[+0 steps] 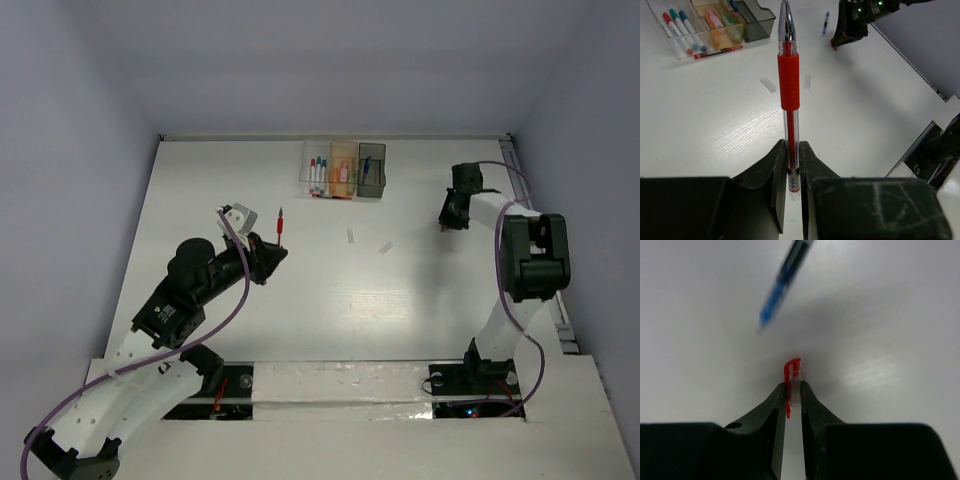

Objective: Sort the stationery into containers
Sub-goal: Pick up the pen cap from the center of the board, then close the pen cap on the pen.

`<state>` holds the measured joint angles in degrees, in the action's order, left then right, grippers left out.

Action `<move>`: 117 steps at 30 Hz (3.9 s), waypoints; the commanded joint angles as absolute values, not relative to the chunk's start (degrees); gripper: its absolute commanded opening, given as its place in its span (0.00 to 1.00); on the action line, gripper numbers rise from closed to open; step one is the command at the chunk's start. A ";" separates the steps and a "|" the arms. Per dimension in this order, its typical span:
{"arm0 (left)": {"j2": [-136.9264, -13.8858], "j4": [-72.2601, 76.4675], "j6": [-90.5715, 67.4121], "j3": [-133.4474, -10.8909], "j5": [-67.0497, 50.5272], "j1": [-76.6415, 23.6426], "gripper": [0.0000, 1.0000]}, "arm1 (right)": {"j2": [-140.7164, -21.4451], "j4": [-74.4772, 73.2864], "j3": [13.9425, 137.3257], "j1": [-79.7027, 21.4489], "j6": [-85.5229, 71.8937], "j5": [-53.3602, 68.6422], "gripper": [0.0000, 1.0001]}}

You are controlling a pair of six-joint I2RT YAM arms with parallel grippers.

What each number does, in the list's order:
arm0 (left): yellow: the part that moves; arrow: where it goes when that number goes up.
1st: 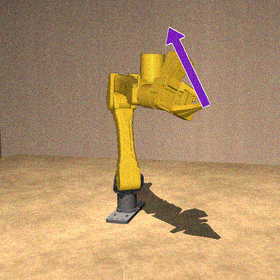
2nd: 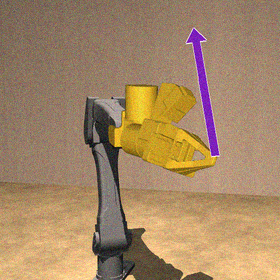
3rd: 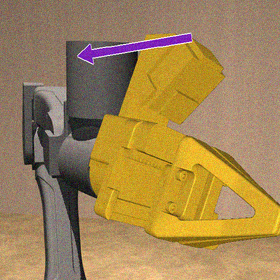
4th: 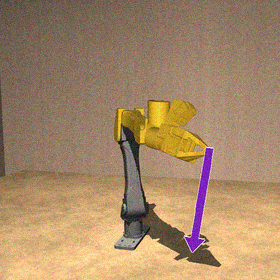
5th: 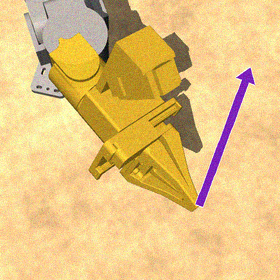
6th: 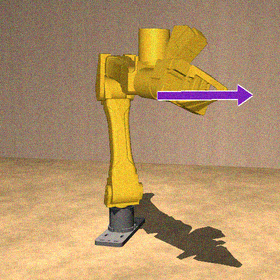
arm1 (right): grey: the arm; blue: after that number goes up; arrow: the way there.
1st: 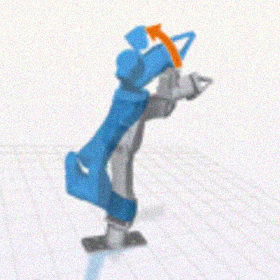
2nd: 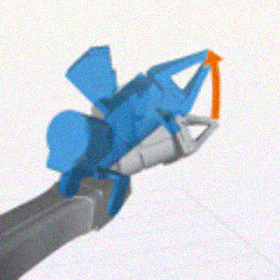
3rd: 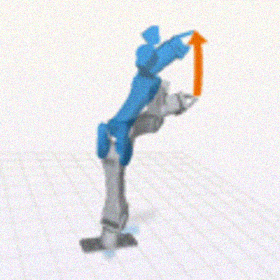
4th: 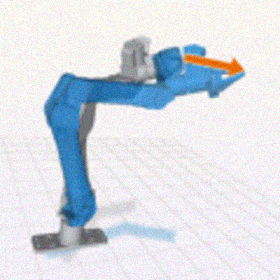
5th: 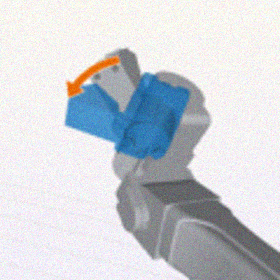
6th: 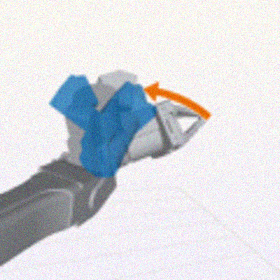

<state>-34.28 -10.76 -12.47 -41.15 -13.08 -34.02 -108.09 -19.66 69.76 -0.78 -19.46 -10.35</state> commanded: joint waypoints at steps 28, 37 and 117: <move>-43.42 -4.57 -12.74 -41.75 -25.75 -33.84 0.00 | -77.95 31.89 55.02 -46.40 -35.07 -6.06 0.00; -44.38 -4.04 -13.18 -41.75 -25.49 -33.84 0.00 | -80.33 38.14 56.69 -50.19 -35.42 -7.38 0.00; -40.87 3.42 -20.90 -41.04 -24.79 -29.44 0.00 | -81.74 44.21 54.50 -55.63 -36.65 -5.63 0.03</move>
